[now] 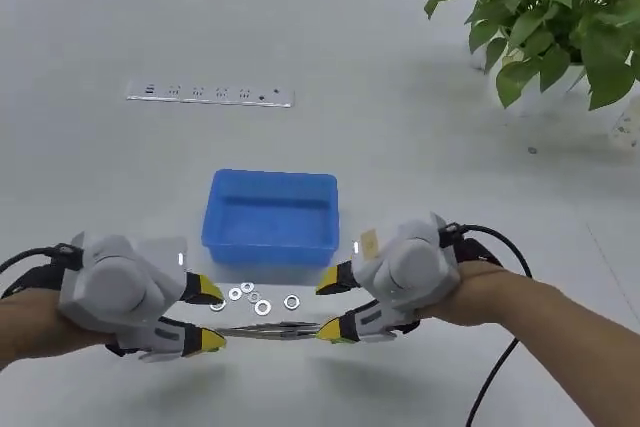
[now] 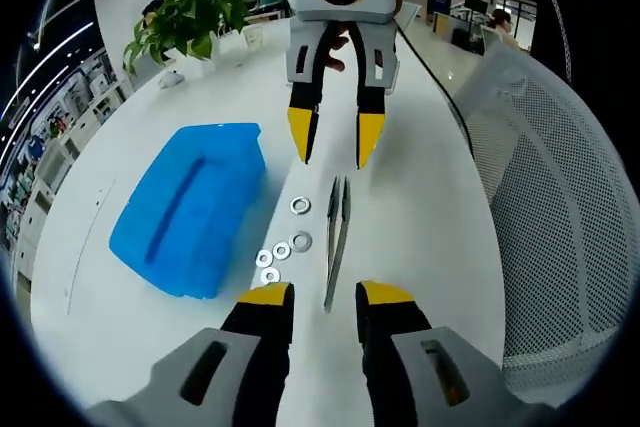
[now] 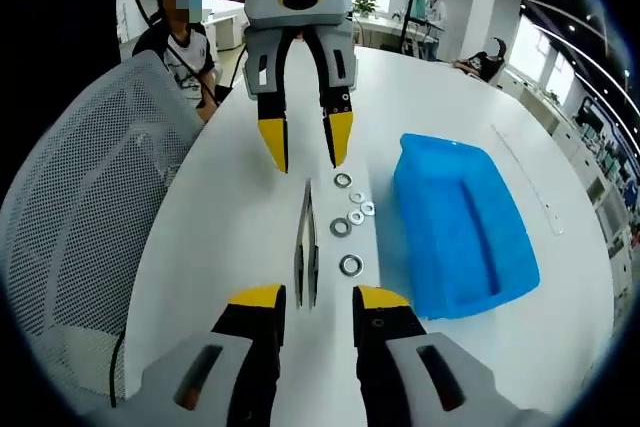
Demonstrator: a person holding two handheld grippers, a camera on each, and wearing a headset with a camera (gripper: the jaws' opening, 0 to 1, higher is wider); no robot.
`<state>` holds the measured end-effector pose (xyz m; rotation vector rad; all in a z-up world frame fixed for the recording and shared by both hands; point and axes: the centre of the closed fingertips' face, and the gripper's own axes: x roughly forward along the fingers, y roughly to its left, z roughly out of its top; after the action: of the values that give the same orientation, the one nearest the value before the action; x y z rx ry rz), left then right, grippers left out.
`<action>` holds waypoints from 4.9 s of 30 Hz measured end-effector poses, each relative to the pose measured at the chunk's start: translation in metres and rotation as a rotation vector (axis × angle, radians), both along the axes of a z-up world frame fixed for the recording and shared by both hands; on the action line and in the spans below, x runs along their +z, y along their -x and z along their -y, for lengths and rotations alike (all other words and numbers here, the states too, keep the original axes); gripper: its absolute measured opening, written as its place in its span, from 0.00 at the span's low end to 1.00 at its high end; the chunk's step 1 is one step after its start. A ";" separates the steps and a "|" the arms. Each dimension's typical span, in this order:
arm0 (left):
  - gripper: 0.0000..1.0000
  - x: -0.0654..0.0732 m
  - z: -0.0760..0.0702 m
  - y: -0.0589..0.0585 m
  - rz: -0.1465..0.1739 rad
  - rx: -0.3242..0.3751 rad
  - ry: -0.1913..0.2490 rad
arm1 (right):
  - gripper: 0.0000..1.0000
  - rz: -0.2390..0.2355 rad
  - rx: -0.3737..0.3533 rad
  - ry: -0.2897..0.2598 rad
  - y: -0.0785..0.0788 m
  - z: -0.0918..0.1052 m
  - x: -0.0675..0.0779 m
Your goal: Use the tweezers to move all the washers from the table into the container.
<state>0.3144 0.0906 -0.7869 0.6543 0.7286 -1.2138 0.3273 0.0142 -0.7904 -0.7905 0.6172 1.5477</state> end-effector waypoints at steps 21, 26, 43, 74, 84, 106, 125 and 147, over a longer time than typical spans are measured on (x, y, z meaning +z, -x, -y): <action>0.17 -0.022 -0.002 -0.001 -0.065 -0.031 -0.067 | 0.17 0.021 0.099 0.104 0.007 -0.021 -0.025; 0.16 -0.024 -0.001 -0.001 -0.072 -0.041 -0.076 | 0.16 -0.004 0.072 0.099 0.008 -0.022 -0.027; 0.06 -0.028 0.001 0.002 -0.077 -0.064 -0.096 | 0.11 -0.010 0.048 0.102 0.007 -0.022 -0.027; 0.05 0.015 0.011 0.000 -0.071 -0.067 -0.058 | 0.12 -0.020 0.002 0.060 0.006 -0.019 -0.020; 0.05 0.032 0.020 -0.002 -0.040 -0.079 -0.035 | 0.14 -0.011 -0.004 0.034 0.007 -0.020 -0.017; 0.05 0.077 0.042 -0.006 0.025 -0.137 0.020 | 0.10 -0.012 -0.067 -0.058 0.005 -0.031 0.001; 0.05 0.083 0.063 -0.003 0.030 -0.168 0.062 | 0.09 -0.038 -0.097 -0.096 0.012 -0.040 0.000; 0.07 0.071 0.063 0.001 0.012 -0.179 0.090 | 0.08 -0.043 -0.094 -0.103 0.014 -0.038 -0.002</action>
<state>0.3137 0.0274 -0.7156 0.6615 0.6118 -1.3975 0.3133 0.0524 -0.7923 -0.6436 0.5932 1.5013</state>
